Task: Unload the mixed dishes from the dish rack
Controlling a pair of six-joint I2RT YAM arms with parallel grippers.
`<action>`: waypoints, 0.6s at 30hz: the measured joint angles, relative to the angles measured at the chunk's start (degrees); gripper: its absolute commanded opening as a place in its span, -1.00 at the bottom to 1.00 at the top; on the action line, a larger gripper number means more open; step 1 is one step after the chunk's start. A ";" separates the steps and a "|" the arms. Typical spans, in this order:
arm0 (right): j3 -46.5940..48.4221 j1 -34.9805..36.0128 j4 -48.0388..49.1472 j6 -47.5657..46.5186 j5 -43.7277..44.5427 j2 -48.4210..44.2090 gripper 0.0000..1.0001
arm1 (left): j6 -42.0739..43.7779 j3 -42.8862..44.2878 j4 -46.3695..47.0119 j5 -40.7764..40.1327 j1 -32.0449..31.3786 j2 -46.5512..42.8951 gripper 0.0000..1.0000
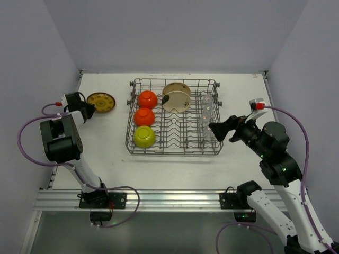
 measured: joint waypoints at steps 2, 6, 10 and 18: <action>0.00 0.00 0.02 -0.28 -0.98 0.09 0.98 | 0.00 -0.59 -0.28 -0.24 0.00 0.00 -0.87; 0.00 0.00 0.37 -0.68 -3.54 1.05 0.98 | -0.50 -0.66 -0.31 -0.39 0.00 0.09 -0.60; -0.02 0.00 1.31 -0.59 -5.35 2.58 0.98 | -2.01 -1.79 -0.22 -0.57 0.00 0.07 0.05; 1.95 0.00 3.21 -0.87 -4.76 10.43 0.98 | -4.42 -3.08 -3.65 -1.51 -0.02 -3.43 0.98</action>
